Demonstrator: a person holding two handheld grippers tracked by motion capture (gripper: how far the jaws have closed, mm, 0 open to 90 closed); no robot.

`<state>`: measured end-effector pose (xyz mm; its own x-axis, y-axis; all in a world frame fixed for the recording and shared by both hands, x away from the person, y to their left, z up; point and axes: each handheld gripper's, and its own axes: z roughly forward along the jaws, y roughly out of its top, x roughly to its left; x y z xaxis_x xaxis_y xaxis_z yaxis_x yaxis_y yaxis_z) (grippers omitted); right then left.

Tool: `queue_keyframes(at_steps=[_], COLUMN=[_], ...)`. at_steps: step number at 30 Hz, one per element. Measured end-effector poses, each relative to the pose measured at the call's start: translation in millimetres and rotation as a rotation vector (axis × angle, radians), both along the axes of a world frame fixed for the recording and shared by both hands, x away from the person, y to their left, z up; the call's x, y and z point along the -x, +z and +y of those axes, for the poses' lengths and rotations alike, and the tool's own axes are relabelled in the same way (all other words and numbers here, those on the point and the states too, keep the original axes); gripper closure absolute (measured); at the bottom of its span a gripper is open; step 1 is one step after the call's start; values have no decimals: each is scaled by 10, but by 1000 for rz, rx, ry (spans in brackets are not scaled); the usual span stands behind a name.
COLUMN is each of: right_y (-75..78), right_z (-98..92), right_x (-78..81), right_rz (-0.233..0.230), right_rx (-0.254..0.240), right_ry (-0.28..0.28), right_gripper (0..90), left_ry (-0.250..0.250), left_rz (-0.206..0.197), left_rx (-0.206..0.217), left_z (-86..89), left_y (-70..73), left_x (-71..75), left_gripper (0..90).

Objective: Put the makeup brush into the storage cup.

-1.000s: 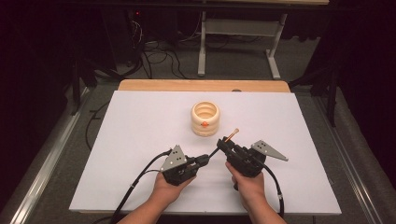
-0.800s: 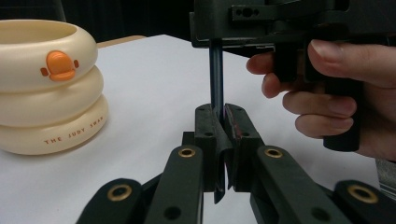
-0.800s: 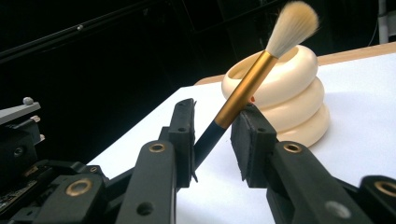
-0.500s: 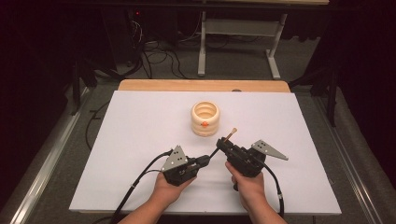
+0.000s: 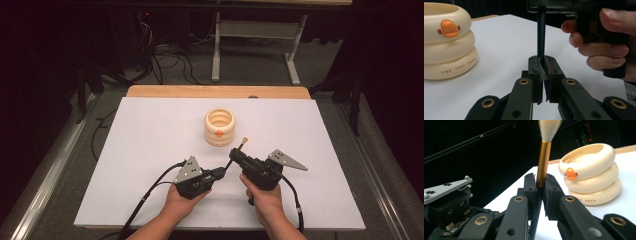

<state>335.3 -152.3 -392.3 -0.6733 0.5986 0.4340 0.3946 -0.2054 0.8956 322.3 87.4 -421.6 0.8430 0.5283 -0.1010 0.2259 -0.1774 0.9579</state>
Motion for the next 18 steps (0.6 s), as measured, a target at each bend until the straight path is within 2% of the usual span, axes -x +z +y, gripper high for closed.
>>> queue_keyframes(at_steps=[4,9,18], right_y=[8,14,25], right_z=[4,-24,-16], right_x=[10,2,12], right_rz=[-11,-26,-70], right_rx=[3,10,60], right_ry=[7,-5,-12], right_gripper=[853,853,853], left_ry=[5,21,42], left_rz=[2,14,20], left_rx=[0,3,4], left_z=[-3,12,36], left_y=[3,15,34], left_x=[0,-11,-30], left_gripper=[840,682,560])
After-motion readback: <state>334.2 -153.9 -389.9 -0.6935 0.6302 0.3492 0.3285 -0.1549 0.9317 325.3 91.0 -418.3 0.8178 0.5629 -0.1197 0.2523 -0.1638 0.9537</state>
